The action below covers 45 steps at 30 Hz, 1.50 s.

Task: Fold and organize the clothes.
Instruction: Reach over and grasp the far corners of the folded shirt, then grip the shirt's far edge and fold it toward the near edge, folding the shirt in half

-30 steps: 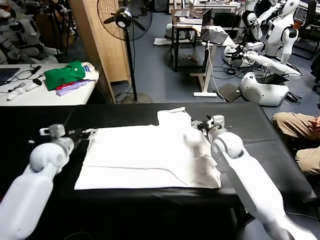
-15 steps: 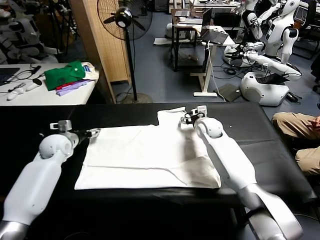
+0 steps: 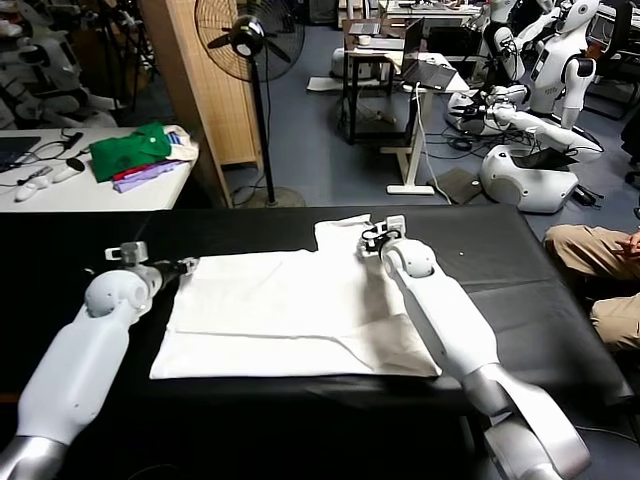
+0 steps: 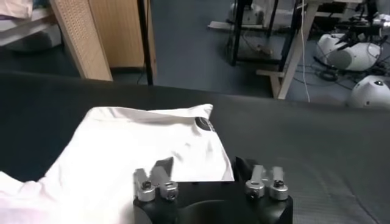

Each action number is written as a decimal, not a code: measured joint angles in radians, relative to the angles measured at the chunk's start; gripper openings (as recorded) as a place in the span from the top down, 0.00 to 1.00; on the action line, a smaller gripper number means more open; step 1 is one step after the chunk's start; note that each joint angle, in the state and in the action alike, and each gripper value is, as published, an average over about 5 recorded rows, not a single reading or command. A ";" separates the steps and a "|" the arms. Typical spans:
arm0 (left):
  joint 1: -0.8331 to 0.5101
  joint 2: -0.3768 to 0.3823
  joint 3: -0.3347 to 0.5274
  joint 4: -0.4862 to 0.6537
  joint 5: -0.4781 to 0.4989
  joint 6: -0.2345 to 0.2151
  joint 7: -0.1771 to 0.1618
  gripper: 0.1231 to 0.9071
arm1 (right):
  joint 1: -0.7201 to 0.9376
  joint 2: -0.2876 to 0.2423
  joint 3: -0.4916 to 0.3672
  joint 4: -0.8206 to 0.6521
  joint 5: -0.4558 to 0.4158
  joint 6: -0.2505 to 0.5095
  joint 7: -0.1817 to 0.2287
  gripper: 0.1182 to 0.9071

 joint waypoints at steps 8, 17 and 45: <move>0.020 0.006 -0.027 -0.031 0.005 -0.018 0.011 0.99 | -0.057 -0.048 0.012 0.101 0.027 0.095 -0.051 1.00; 0.129 0.050 -0.104 -0.197 -0.025 -0.021 0.001 0.99 | -0.189 -0.189 0.053 0.389 0.094 0.075 -0.057 1.00; 0.711 0.088 -0.373 -0.673 0.136 -0.116 -0.017 0.99 | -0.575 -0.481 0.156 0.981 0.158 -0.207 0.020 1.00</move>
